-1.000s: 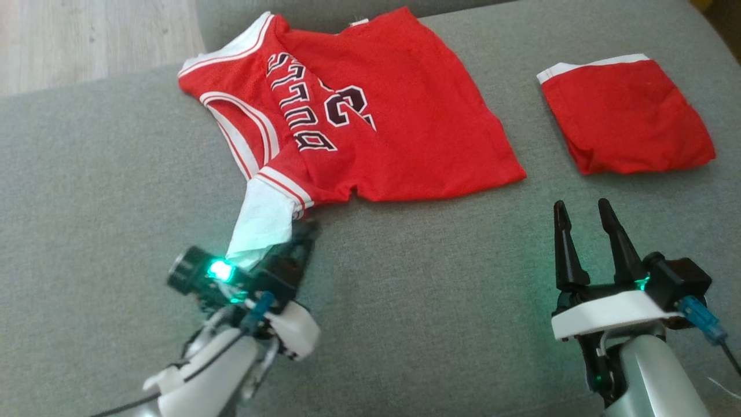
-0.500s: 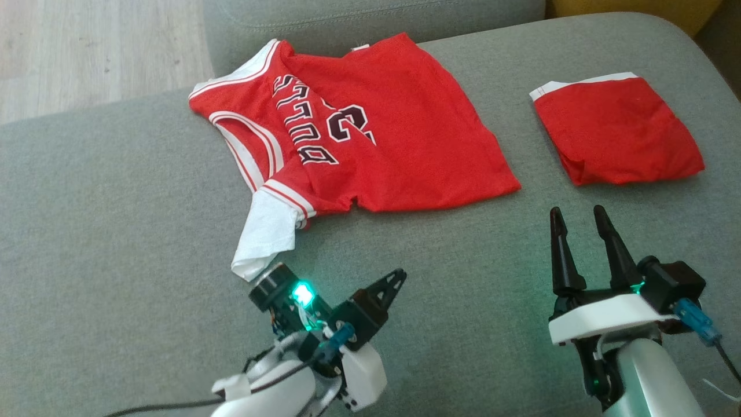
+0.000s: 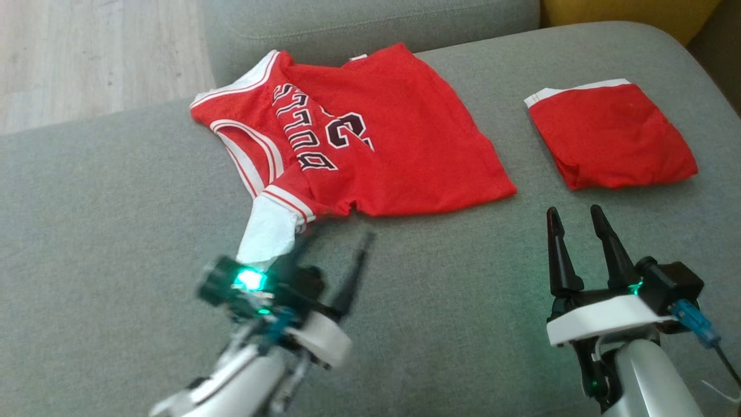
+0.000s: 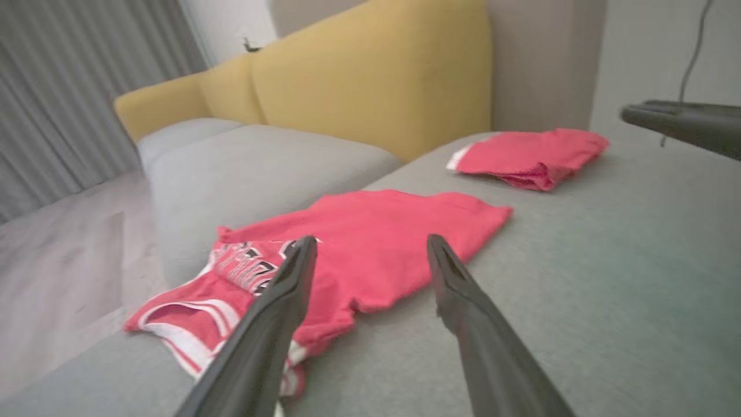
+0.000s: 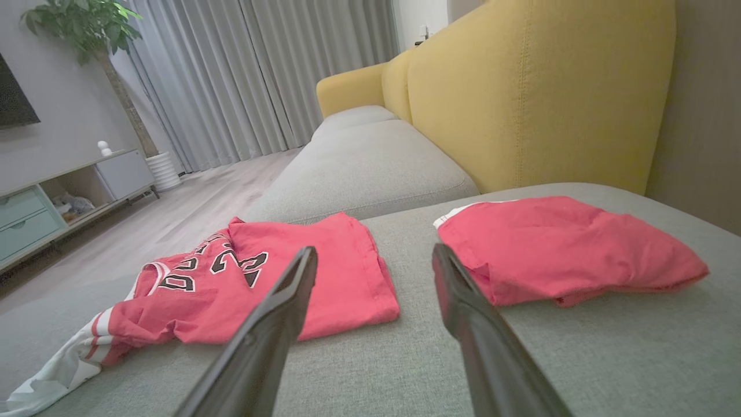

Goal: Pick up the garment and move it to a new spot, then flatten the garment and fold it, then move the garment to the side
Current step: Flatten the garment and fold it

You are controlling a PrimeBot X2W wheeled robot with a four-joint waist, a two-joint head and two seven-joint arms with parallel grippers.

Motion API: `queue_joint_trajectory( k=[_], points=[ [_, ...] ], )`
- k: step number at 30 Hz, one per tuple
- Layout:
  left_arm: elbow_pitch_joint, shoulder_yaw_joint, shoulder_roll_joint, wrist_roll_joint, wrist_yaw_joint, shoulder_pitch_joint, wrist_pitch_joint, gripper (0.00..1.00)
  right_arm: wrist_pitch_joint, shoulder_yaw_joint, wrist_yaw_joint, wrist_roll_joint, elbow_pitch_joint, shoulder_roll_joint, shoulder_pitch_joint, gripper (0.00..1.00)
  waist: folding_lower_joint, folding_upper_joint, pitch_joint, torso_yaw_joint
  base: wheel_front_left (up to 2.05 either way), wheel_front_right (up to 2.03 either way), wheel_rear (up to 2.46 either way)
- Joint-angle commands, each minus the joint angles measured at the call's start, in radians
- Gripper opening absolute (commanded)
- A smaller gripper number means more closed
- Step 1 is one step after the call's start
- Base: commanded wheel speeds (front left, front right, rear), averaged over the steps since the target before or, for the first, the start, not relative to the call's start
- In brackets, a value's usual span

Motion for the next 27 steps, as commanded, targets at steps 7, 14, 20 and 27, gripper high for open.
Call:
queue_joint_trajectory(
  k=[7,14,20,27],
  points=[
    [-0.045,0.203,0.073,-0.099,0.089,0.062,-0.142,1.0,-0.013,0.037,-0.001,0.001,-0.084,-0.004,0.013,1.0,0.0001,-0.0001,-0.029,0.045,0.0,0.0,0.0],
    [-0.073,0.28,0.062,-0.181,0.1,0.168,-0.198,1.0,-0.012,0.056,-0.001,-0.001,-0.112,-0.004,0.037,1.0,0.0001,-0.0001,-0.051,0.107,0.0,0.0,0.0],
    [-0.051,0.304,-0.003,-0.195,0.101,0.262,-0.213,1.0,-0.012,0.076,-0.001,0.001,-0.098,-0.004,0.066,1.0,0.0001,-0.0001,-0.065,0.137,0.0,0.0,0.0],
    [-0.04,0.341,-0.021,-0.138,0.062,0.266,-0.214,1.0,-0.013,0.086,-0.001,-0.002,-0.1,-0.004,0.064,1.0,0.0001,-0.0001,-0.066,0.141,0.0,0.0,0.0]
  ],
)
